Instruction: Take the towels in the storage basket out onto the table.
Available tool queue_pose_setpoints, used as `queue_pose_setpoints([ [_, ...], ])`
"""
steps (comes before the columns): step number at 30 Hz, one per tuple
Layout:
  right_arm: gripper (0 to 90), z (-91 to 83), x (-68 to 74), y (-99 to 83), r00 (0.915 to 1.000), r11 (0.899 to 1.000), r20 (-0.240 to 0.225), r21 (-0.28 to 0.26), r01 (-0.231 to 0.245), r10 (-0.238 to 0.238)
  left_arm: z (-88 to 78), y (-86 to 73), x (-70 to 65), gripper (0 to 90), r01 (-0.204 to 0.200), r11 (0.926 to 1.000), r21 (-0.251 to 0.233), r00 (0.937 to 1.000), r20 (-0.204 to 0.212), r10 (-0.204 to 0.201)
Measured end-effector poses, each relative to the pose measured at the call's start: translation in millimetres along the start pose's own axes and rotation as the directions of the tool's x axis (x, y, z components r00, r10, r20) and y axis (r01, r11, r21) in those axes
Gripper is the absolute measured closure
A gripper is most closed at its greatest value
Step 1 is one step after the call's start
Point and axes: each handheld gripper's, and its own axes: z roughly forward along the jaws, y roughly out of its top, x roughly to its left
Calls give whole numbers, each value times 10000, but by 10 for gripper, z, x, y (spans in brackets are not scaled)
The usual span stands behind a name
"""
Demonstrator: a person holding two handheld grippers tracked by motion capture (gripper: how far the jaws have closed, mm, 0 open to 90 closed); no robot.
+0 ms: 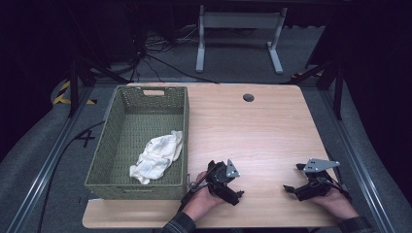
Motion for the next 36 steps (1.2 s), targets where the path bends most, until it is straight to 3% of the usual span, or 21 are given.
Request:
queue_pose_setpoints([
  [7,0,0,0,0,10000,10000,-1,0,-2,2,-9,9,19,3,-90,9999,100,10000,36,89],
  [17,0,2,7,2,10000,10000,19,-2,4,-4,-85,7,25,44,290,9980,565,9993,-260,-275],
  [30,0,2,9,1,10000,10000,19,-5,13,-13,-218,74,53,41,412,9986,346,9986,-353,-400],
  [36,0,2,13,0,10000,10000,1,-10,26,-26,-263,98,87,40,709,9975,-38,9972,-217,-710],
])
